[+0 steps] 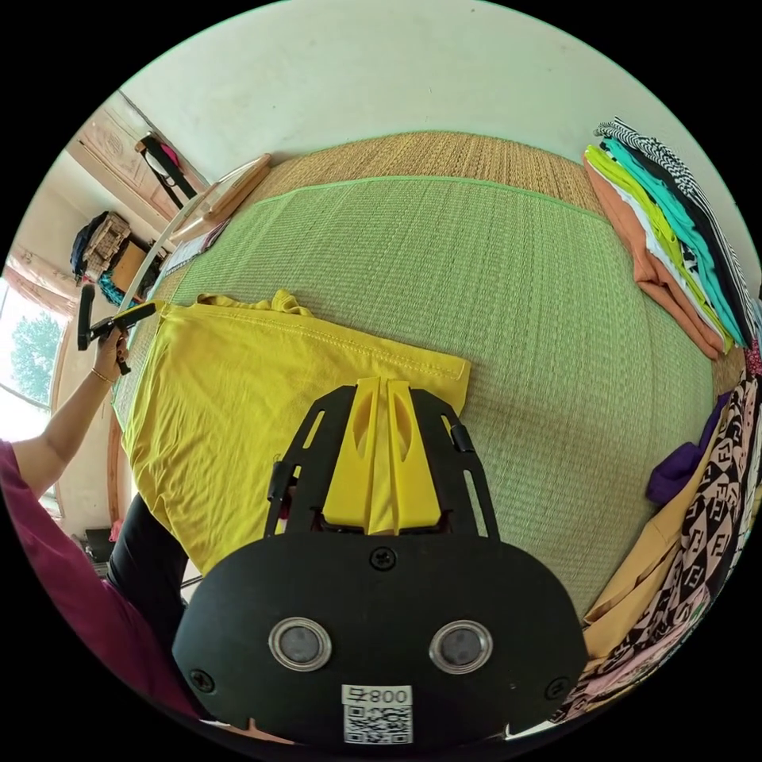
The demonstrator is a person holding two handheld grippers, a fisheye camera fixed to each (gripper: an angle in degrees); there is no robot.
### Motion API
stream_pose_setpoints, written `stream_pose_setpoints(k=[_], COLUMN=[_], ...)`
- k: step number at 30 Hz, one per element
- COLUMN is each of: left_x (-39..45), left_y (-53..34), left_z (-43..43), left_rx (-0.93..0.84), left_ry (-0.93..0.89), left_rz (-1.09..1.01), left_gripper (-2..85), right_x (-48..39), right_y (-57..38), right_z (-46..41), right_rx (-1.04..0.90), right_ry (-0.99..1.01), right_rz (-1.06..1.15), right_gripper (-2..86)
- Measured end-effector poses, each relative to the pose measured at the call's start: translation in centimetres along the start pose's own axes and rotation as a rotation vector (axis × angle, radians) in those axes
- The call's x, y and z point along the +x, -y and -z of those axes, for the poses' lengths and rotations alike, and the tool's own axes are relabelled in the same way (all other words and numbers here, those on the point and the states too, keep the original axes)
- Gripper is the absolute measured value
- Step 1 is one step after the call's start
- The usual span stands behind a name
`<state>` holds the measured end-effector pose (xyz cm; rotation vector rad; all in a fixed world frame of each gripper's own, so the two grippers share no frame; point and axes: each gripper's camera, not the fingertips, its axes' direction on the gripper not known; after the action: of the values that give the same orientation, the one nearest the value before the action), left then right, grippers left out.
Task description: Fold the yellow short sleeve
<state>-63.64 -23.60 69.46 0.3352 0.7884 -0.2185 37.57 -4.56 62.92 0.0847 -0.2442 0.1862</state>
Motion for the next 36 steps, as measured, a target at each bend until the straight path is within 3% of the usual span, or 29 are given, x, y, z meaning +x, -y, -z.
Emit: stream_pose_setpoints(k=[4,17,28,36], left_x=[-1.4,-5.8,-9.6,-11.7], left_y=[-1.0,-7.8,-20.7,-28.1], left_z=[-1.8,2.3,6.0,7.5], left_rx=[-0.096,-0.037,-0.108,-0.175], left_ry=[0.004,-0.203,-0.348,-0.367], left_rz=[0.029,0.136,0.299,0.356], left_gripper=[0.3,0.6,3.6,6.5], right_x=[2.0,8.2,8.9,8.2], right_y=[-0.1,-3.7,-15.9,-24.5], right_z=[0.0,4.9,11.0,13.8], right_rx=[-0.025,0.042,0.076,0.053], right_ry=[0.022,0.284,0.526,0.575], right_rz=[-0.022,-0.185,-0.279,-0.355], right_gripper=[-0.1,0.3,2.3,7.1])
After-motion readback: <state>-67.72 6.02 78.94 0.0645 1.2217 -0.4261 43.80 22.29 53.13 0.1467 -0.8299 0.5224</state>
